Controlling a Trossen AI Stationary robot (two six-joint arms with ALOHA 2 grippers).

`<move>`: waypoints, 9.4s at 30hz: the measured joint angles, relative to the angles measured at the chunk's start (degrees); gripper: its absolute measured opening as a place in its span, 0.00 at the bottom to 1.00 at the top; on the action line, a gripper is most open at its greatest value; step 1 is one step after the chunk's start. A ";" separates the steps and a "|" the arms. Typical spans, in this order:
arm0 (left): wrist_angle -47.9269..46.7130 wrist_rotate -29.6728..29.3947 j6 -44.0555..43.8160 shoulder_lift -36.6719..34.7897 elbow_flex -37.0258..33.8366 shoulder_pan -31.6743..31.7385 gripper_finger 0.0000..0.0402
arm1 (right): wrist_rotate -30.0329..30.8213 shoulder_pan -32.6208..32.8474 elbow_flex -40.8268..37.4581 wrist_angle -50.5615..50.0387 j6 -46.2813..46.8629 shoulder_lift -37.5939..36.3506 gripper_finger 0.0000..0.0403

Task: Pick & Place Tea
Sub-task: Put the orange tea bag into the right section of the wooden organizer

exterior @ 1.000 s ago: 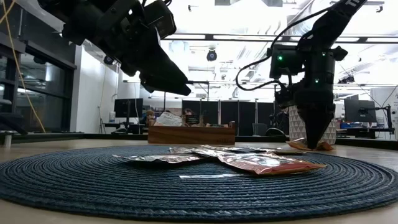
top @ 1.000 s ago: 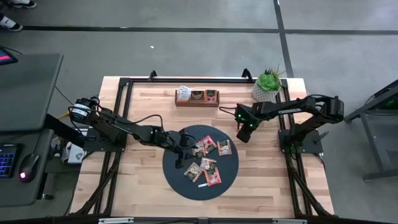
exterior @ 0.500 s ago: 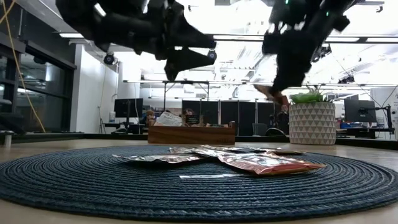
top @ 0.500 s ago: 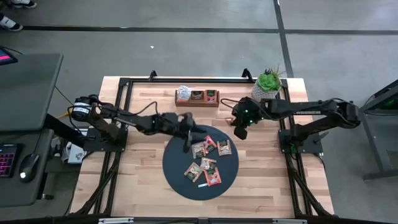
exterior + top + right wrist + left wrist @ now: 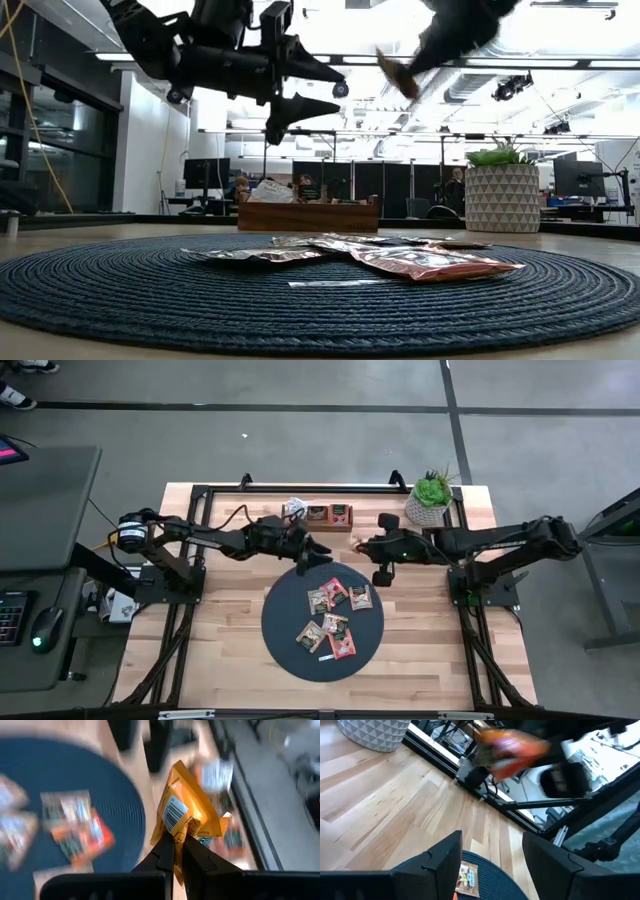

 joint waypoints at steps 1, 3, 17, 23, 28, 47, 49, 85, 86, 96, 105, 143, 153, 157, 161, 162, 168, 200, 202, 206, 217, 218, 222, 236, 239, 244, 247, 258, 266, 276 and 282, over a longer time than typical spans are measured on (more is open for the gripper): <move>0.32 0.43 -0.21 0.00 0.02 0.32 0.51 | -0.48 0.28 0.34 2.63 -0.20 -0.02 0.02; 2.35 0.76 -0.34 0.00 0.02 0.61 0.51 | -1.76 0.73 0.64 8.51 -0.15 -0.03 0.02; 31.86 -0.05 -1.65 0.00 0.36 0.69 0.51 | -21.92 -0.22 0.64 47.97 3.69 -0.03 0.02; 41.31 1.67 -1.70 0.00 3.89 0.58 0.51 | -29.69 -2.47 0.64 59.38 9.55 -0.14 0.02; 41.72 5.30 -1.74 0.00 8.91 0.58 0.51 | -30.45 -3.26 0.64 59.70 10.62 -0.12 0.02; 29.93 7.82 -1.44 0.00 12.94 -1.09 0.51 | -28.08 -3.28 0.62 56.38 10.63 -0.08 0.02; 29.87 7.61 -1.41 0.00 12.94 -1.12 0.51 | -27.80 -3.28 0.62 56.39 10.61 -0.08 0.02; 27.10 6.35 -0.03 0.00 12.92 -2.46 0.36 | -25.89 -3.31 0.62 54.91 10.49 1.67 0.02; 27.17 6.40 0.08 0.00 12.92 -2.46 0.34 | -25.87 -3.31 0.62 54.95 10.48 1.67 0.02; 27.12 5.27 1.34 0.00 12.92 -2.46 0.13 | -25.86 -3.31 0.62 54.95 10.57 1.65 0.02; 26.70 5.32 4.22 -0.02 12.92 -2.46 0.01 | -25.87 -3.31 0.62 54.89 10.58 1.65 0.02; 4.62 9.13 18.55 -0.59 12.87 -2.39 0.00 | -24.10 -7.16 0.71 22.24 33.84 -15.08 0.53; -7.61 8.88 25.12 -0.57 12.87 -2.41 0.00 | -33.53 -9.71 0.68 19.06 38.86 -13.73 0.54; -15.87 7.49 28.72 -0.55 15.38 -2.44 0.00 | -34.99 -9.71 0.68 18.96 38.17 -11.72 0.54; -32.69 6.23 37.05 -0.55 24.03 -2.56 0.00 | -35.90 -9.71 0.74 18.24 37.07 -9.02 0.54; -37.30 5.18 39.47 -0.55 26.63 -2.96 0.00 | -35.90 -9.71 1.27 16.64 36.31 -8.26 0.54; -60.35 -2.34 51.34 1.03 38.66 -4.06 0.00 | -33.51 -9.71 10.12 2.11 28.07 -3.14 0.54; -72.51 -9.36 55.59 0.96 42.93 -4.05 0.00 | -23.61 -6.65 26.23 -13.50 18.30 12.67 0.35; -72.51 -9.36 55.59 0.96 42.93 -4.05 0.00 | -23.68 -6.63 26.23 -13.48 18.03 12.67 0.28; -72.54 -9.31 55.57 0.96 42.93 -4.05 0.00 | -23.50 -6.61 26.23 -13.46 17.93 12.67 0.13; -73.03 -9.52 57.90 0.96 42.88 -3.94 0.00 | -20.41 -6.58 26.23 -11.89 16.25 12.67 0.00; -73.10 -10.19 58.11 0.96 42.88 -3.94 0.00 | -19.92 -6.58 26.23 -12.09 16.11 12.67 0.00; -75.17 -14.82 58.17 0.96 42.85 -3.92 0.04 | -17.66 -6.63 25.15 -13.18 16.32 12.59 0.00; -77.73 -29.03 56.51 -4.57 36.01 -3.92 0.32 | -11.06 -11.16 -3.41 22.80 22.55 4.30 0.00; -71.87 -26.33 54.68 -7.84 29.35 -3.90 0.33 | -13.86 -14.52 -12.78 39.01 22.74 2.22 0.00; -56.29 -20.95 46.97 -13.79 17.09 -3.92 0.33 | -18.24 -21.31 -23.64 58.86 27.56 4.10 0.00; -46.93 -18.47 41.70 -17.32 10.05 -3.92 0.33 | -20.03 -25.48 -26.13 66.35 29.39 7.00 0.00; -11.63 -15.26 28.30 -22.89 -7.05 -3.99 0.33 | -31.96 -35.47 -19.61 74.09 31.78 23.93 0.00; -6.88 -15.96 27.00 -22.88 -8.13 -5.94 0.33 | -33.63 -37.39 -15.11 73.52 32.65 29.92 0.00; -6.48 -16.68 27.00 -22.91 -8.07 -6.97 0.33 | -31.38 -37.58 -13.41 68.07 32.19 32.07 0.00; -6.63 -16.61 26.99 -22.91 -8.07 -6.96 0.33 | -29.82 -37.82 -13.41 65.20 32.08 32.05 0.00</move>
